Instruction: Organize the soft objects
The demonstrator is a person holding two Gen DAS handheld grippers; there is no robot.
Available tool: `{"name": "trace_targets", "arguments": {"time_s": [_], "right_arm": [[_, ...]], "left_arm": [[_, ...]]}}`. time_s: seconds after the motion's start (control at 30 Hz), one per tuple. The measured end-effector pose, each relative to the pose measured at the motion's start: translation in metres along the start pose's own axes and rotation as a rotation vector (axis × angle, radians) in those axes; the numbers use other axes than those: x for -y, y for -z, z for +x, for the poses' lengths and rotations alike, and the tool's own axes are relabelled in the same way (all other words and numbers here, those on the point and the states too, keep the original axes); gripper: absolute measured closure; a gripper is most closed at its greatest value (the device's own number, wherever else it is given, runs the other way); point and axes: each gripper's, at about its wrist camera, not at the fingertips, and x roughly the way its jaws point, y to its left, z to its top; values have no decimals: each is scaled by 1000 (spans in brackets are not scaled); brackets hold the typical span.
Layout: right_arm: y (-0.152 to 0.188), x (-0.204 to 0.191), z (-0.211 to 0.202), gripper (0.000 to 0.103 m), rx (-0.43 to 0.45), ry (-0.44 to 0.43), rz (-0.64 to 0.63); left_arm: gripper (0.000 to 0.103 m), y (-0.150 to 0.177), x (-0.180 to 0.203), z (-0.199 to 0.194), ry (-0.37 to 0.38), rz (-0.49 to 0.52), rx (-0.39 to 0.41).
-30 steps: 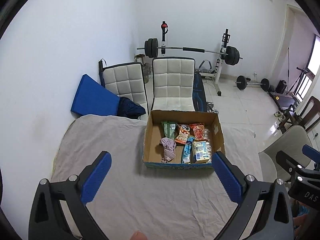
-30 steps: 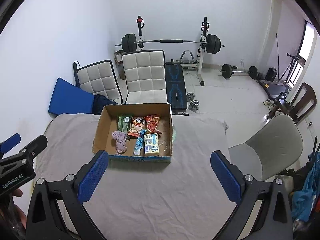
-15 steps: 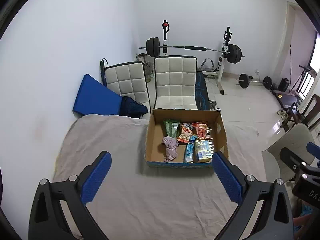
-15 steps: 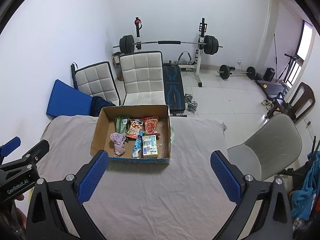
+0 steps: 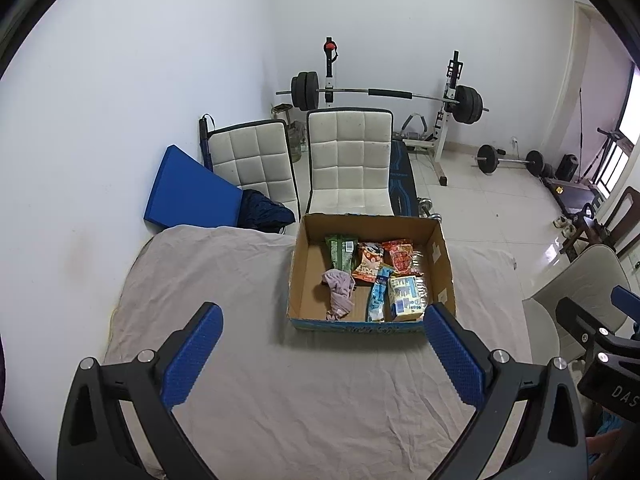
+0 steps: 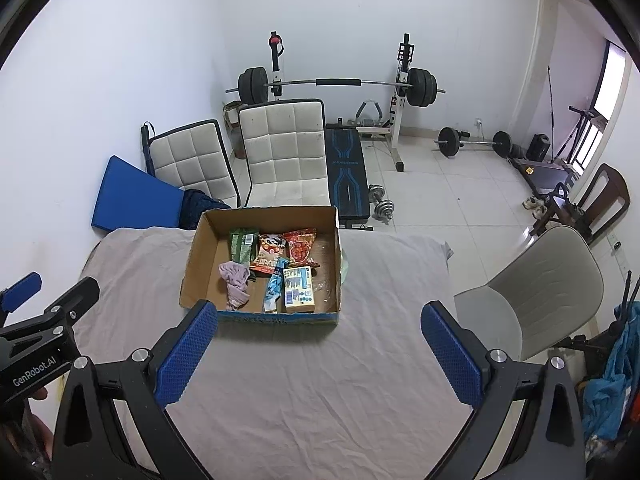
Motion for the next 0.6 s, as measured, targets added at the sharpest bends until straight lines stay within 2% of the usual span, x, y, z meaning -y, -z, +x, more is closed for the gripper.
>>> {"name": "trace_targets", "arguments": {"time_s": [0.6], "right_arm": [[18, 5, 7, 0, -9, 2, 20]], "left_arm": [[0, 5, 7, -3, 24, 17, -12]]}}
